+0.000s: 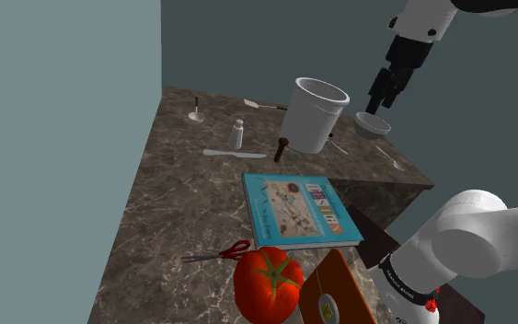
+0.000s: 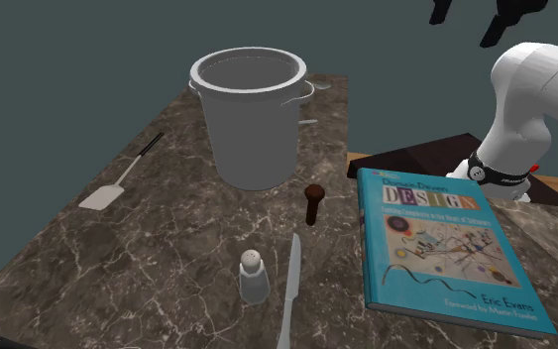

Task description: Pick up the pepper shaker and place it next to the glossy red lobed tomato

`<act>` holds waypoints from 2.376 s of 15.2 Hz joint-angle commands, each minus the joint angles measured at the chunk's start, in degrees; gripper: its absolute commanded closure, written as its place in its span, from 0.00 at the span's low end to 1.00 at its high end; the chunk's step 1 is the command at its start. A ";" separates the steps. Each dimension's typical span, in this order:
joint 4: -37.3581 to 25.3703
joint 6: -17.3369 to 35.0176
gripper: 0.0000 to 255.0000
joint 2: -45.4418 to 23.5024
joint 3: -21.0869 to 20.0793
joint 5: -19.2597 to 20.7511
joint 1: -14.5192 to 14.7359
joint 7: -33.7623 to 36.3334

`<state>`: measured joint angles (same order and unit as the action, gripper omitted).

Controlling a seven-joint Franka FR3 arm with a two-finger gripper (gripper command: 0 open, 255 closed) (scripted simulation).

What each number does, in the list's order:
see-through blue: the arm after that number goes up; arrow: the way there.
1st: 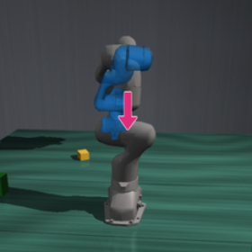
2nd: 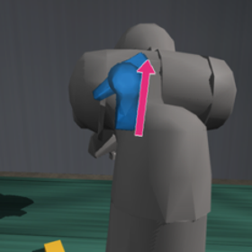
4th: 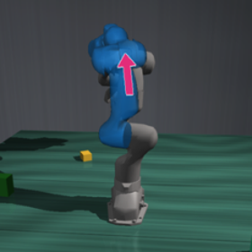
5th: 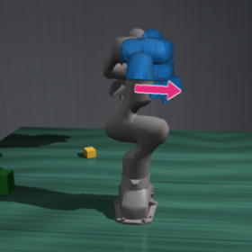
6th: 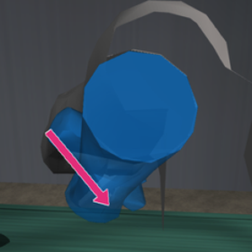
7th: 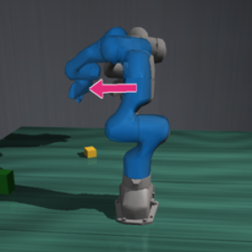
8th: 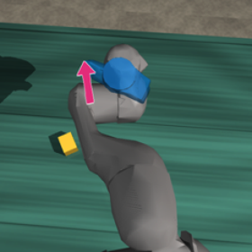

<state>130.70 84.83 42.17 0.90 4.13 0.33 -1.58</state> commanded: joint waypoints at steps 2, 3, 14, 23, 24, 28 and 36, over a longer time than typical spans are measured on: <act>0.14 1.74 0.00 -1.48 -0.31 -0.19 0.17 0.38; 0.19 3.46 0.00 -3.01 -0.61 -0.35 0.34 0.75; -4.33 19.96 0.00 -22.64 -3.88 -0.84 1.82 4.67; -14.91 28.63 0.00 -40.86 -6.07 0.98 2.84 8.06; -16.47 29.26 0.00 -42.96 -6.24 1.30 3.00 8.44; -23.51 31.10 0.00 -51.46 -6.76 2.71 3.78 9.89; -37.18 32.24 0.00 -65.68 -6.87 5.00 5.54 11.65</act>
<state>94.21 116.78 -22.59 -5.98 8.96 5.71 9.87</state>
